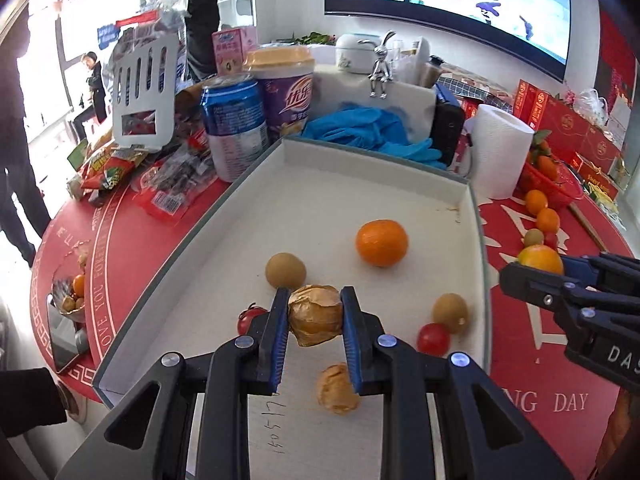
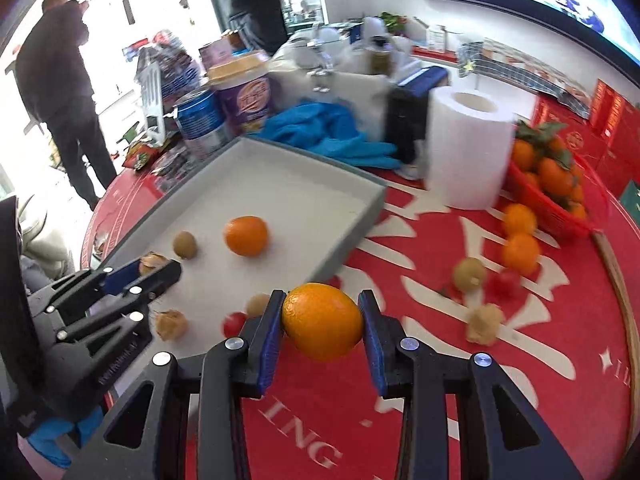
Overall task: Organize fruits
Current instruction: 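Carry the husked fruit and orange into the white tray and open both grippers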
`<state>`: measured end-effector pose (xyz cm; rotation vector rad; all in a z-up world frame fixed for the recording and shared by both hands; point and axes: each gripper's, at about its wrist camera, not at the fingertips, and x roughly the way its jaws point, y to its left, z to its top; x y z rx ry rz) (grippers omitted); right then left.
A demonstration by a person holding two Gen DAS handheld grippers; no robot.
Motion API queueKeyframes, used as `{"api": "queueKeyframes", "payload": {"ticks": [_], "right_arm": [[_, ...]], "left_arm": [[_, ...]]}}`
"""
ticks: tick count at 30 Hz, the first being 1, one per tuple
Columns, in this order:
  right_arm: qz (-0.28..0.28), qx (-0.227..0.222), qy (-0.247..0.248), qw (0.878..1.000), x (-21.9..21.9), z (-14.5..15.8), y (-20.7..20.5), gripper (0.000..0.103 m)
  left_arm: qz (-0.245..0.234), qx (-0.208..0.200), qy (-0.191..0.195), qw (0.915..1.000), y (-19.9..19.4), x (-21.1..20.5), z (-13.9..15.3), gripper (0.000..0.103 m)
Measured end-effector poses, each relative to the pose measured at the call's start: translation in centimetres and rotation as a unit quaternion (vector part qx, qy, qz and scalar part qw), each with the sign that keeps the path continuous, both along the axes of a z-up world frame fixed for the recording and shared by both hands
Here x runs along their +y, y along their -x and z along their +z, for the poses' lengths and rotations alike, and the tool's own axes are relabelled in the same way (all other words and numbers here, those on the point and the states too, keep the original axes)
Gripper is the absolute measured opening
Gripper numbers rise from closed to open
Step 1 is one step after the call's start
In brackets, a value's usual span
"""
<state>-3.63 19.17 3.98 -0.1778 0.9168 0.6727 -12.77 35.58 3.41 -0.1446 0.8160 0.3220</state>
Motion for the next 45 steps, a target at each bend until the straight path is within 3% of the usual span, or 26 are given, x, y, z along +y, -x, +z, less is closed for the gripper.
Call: {"api": "queueKeyframes", "payload": {"ticks": [15, 40, 43, 45], "right_arm": [[0.038, -0.006, 0.041, 0.998, 5.1, -1.5, 0.6, 0.038], [0.048, -0.023, 0.053, 0.997, 7.2, -1.0, 1.0, 0.038], [0.051, -0.024, 0.051, 0.997, 7.3, -0.9, 1.1, 0.038], [0.055, -0.021, 0.045, 0.997, 7.3, -0.6, 1.1, 0.038]], "left_arm": [[0.01, 0.011, 0.021, 0.9997, -0.2, 1.6, -1.8, 0.027], [0.01, 0.01, 0.015, 0.9998, 0.0, 1.4, -2.0, 0.028], [0.011, 0.011, 0.014, 0.9998, 0.0, 1.4, -2.0, 0.041], [0.016, 0.01, 0.015, 0.9997, 0.1, 1.4, -1.9, 0.071]]}}
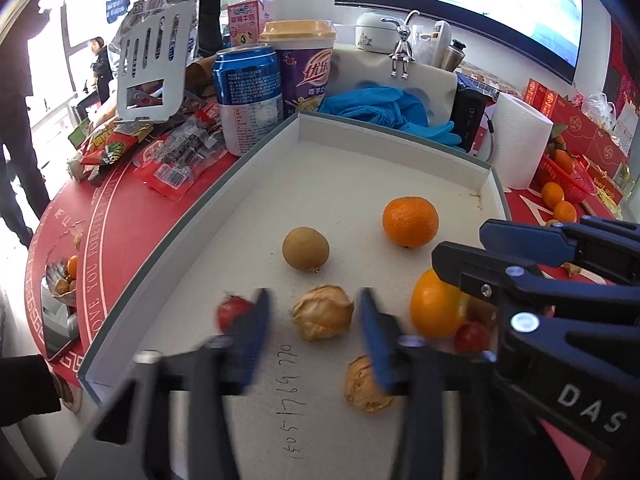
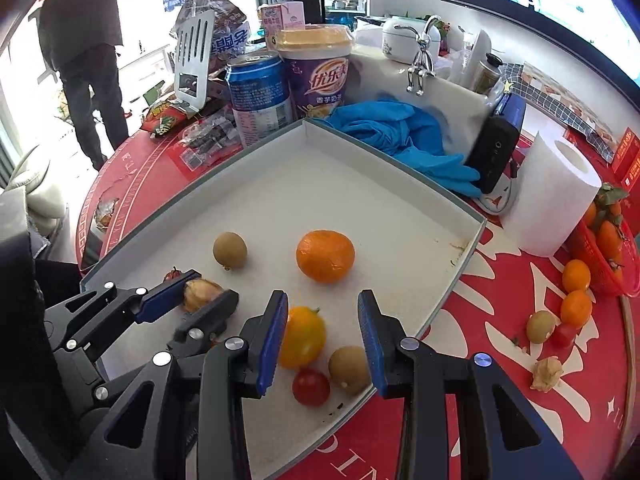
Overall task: Organize fruits
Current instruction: 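Carry the husked fruit and orange into the white tray and open both grippers, then move the left gripper back to the table and grasp another husked fruit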
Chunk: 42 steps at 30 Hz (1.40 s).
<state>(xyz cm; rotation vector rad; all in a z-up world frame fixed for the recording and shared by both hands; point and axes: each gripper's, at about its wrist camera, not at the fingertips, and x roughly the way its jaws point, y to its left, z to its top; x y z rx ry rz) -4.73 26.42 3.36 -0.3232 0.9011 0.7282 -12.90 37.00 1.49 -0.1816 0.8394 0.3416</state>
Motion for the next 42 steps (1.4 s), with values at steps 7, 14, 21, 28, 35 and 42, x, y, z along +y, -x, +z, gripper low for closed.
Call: {"api": "queueKeyframes", "payload": {"ticks": [7, 14, 21, 28, 35, 42], "right_arm": [[-0.019, -0.014, -0.026, 0.999, -1.3, 1.7, 0.1, 0.101], [-0.052, -0.001, -0.046, 0.998, -4.3, 2.4, -0.4, 0.101], [-0.118, 0.011, -0.07, 0.99, -10.5, 2.2, -1.1, 0.101], [-0.22, 0.032, -0.063, 0.973, -19.0, 0.0, -2.4, 0.102], [-0.313, 0.044, -0.025, 0.948, -26.7, -3.1, -2.6, 0.102], [-0.33, 0.003, 0.013, 0.944, -28.7, -3.8, -1.7, 0.102]], "left_arm": [[0.015, -0.013, -0.002, 0.9998, 0.7, 0.3, 1.0, 0.081], [-0.006, -0.012, -0.011, 0.9999, 1.0, -1.6, 2.1, 0.082], [-0.062, -0.018, -0.009, 0.9978, 1.0, -5.1, 3.8, 0.083], [-0.15, -0.021, -0.023, 0.9882, 0.6, -11.4, 4.5, 0.084], [-0.2, 0.025, -0.037, 0.9788, -1.0, -17.9, 1.0, 0.085], [-0.19, 0.035, -0.024, 0.9808, -2.3, -19.0, -1.1, 0.09]]}}
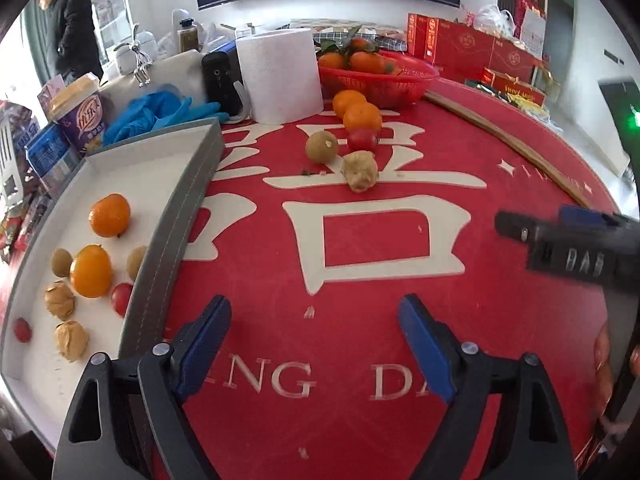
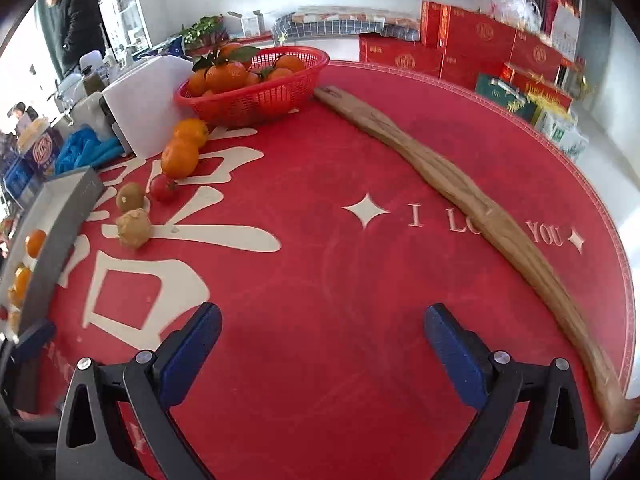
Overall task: Organize fruits
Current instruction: 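Move the left gripper back to the table and grasp another husked fruit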
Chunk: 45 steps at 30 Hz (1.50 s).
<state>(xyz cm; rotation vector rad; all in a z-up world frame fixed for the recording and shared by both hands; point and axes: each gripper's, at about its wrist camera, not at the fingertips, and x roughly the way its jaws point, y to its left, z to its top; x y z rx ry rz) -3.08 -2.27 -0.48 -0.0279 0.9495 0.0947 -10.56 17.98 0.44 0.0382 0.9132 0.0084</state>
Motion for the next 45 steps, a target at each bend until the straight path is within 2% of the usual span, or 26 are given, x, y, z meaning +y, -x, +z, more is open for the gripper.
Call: {"api": "queueKeyframes", "payload": {"ticks": [1, 6, 45], "right_arm": [[0.002, -0.002, 0.016, 1.0, 0.32, -0.19, 0.13, 0.102], [0.001, -0.008, 0.015, 1.0, 0.51, 0.03, 0.27, 0.102], [0.001, -0.008, 0.015, 1.0, 0.54, 0.07, 0.36, 0.102]], "left_arm": [[0.002, 0.0, 0.002, 1.0, -0.2, 0.02, 0.0, 0.092], [-0.001, 0.013, 0.018, 0.9998, -0.9, 0.04, -0.37, 0.102], [-0.007, 0.017, 0.019, 0.9997, -1.12, -0.04, -0.55, 0.103]]}}
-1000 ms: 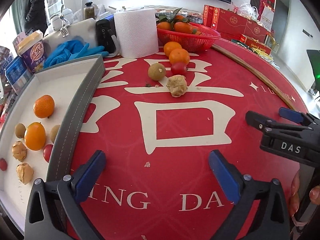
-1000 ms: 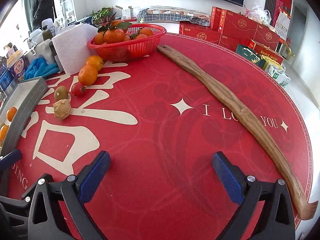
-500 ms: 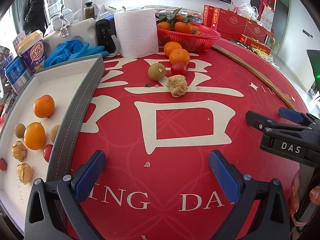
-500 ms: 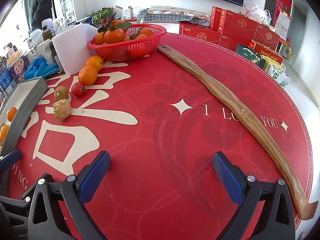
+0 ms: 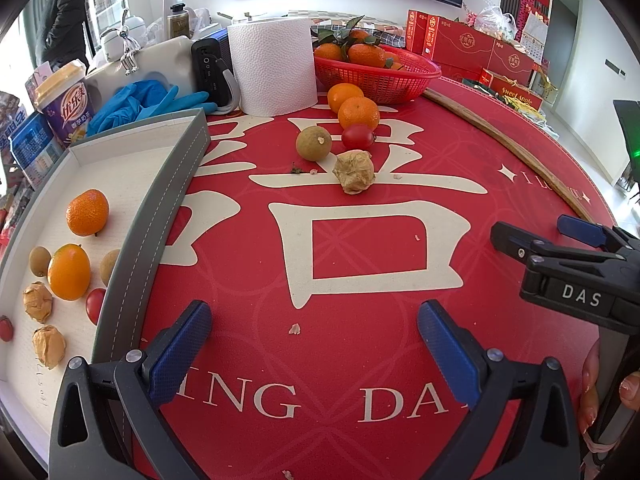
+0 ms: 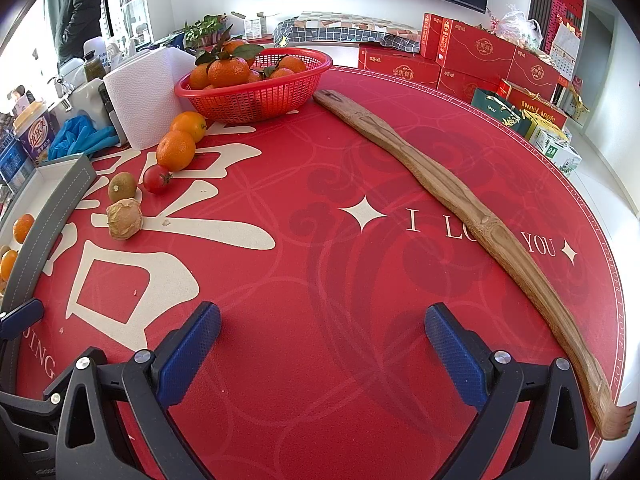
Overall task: Organize fruits
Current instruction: 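Move the left gripper back to the table and grasp another husked fruit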
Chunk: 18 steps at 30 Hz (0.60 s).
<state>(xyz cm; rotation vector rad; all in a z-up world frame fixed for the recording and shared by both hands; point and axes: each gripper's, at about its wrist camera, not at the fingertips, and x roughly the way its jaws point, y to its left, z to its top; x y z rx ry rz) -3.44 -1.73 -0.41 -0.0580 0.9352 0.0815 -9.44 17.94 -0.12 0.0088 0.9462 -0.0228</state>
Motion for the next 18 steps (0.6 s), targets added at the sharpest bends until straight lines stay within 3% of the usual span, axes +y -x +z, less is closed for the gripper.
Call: {"api": "queueKeyframes", "payload": {"ticks": [8, 15, 18], "right_arm": [[0.0, 0.0, -0.001, 1.0, -0.2, -0.2, 0.0, 0.102], [0.0, 0.0, -0.001, 1.0, -0.1, -0.2, 0.0, 0.102], [0.0, 0.0, -0.001, 1.0, -0.1, -0.2, 0.0, 0.102]], "left_arm": [[-0.004, 0.007, -0.019, 0.9998, -1.9, 0.5, 1.5, 0.096], [0.004, 0.044, 0.042, 0.9982, -6.0, 0.4, 1.4, 0.084], [0.011, 0.043, 0.043, 0.9981, -7.5, -0.4, 1.3, 0.083]]}}
